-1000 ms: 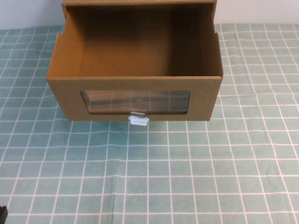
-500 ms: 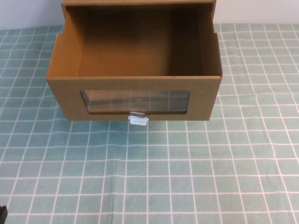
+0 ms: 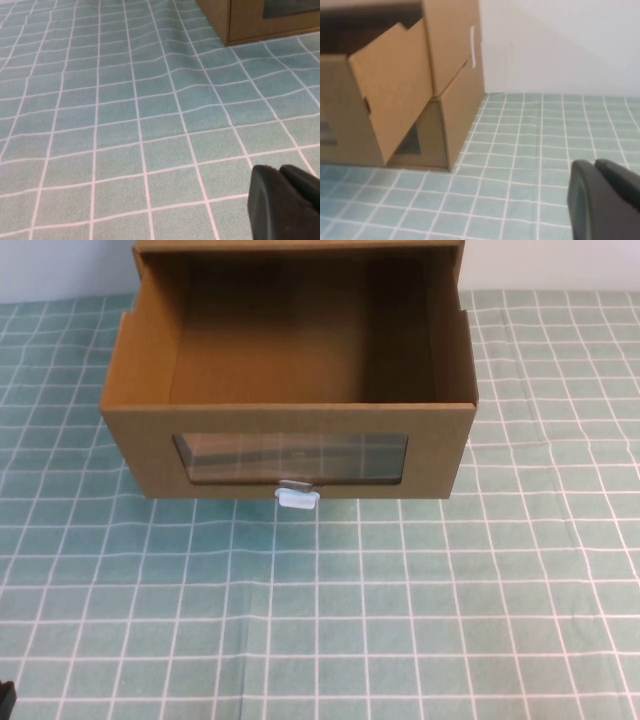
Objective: Open the shoe box
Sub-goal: 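Pull the top drawer of the cardboard box fully open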
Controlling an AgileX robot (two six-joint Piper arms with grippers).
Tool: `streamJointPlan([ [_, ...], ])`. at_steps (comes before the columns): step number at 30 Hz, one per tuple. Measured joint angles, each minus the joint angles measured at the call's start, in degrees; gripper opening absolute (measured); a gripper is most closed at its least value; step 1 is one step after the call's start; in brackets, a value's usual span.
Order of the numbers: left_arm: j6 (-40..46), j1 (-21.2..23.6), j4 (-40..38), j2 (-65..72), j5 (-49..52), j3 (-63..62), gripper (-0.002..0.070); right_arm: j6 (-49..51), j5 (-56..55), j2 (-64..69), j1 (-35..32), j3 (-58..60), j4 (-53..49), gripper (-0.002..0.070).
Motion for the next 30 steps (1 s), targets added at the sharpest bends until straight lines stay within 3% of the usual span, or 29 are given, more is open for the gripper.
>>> streamJointPlan([
  [13, 0.0, 0.0, 0.0, -0.1, 0.0, 0.0, -0.0005, -22.0, 1.0, -5.0, -13.1, 9.8, 19.8, -0.0014],
  [23, 0.0, 0.0, 0.0, -0.1, 0.0, 0.0, -0.0005, -26.8, -0.9, -7.9, -17.8, 13.8, 29.0, -0.0014],
  [30, 0.0, 0.0, 0.0, -0.1, 0.0, 0.0, -0.0005, -28.8, 6.3, -7.9, -20.6, 13.9, 30.9, -0.0014],
])
